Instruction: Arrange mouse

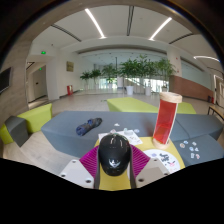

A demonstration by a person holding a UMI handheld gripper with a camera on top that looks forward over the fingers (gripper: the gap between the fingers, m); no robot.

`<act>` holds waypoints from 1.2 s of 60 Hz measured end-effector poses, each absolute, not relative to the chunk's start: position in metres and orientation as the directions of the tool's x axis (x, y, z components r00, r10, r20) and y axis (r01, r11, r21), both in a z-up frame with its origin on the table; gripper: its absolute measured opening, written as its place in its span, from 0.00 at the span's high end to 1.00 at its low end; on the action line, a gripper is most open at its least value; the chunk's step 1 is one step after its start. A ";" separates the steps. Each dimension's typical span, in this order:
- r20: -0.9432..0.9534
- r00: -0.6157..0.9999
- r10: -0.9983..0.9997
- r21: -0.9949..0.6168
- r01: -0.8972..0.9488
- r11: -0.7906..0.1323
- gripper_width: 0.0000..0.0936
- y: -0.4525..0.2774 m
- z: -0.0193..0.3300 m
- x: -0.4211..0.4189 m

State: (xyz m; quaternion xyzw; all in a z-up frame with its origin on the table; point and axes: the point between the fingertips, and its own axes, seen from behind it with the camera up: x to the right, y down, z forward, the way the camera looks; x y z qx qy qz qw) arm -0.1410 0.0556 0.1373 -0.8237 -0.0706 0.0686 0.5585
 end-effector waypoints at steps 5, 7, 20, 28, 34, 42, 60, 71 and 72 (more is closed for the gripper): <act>-0.041 0.994 0.104 -0.934 -0.001 -0.357 0.56 0.076 0.157 -0.086; -0.035 0.997 0.068 -0.930 -0.007 -0.369 0.56 0.083 0.149 -0.062; -0.032 0.999 -0.025 -0.821 -0.040 -0.569 0.56 0.087 0.036 0.009; -0.020 1.000 -0.012 -0.768 -0.023 -0.640 0.56 0.082 -0.006 0.015; -0.005 1.000 0.027 -0.752 0.014 -0.659 0.55 0.078 -0.014 0.013; -0.024 0.999 0.044 -0.729 0.012 -0.684 0.39 0.074 -0.013 0.010; -0.016 0.998 0.065 -0.807 0.025 -0.591 0.11 -0.018 0.085 -0.006; -0.030 0.997 0.067 -0.823 0.013 -0.568 0.11 -0.109 0.107 -0.029; -0.029 0.997 0.072 -0.825 0.017 -0.565 0.11 -0.116 0.104 -0.032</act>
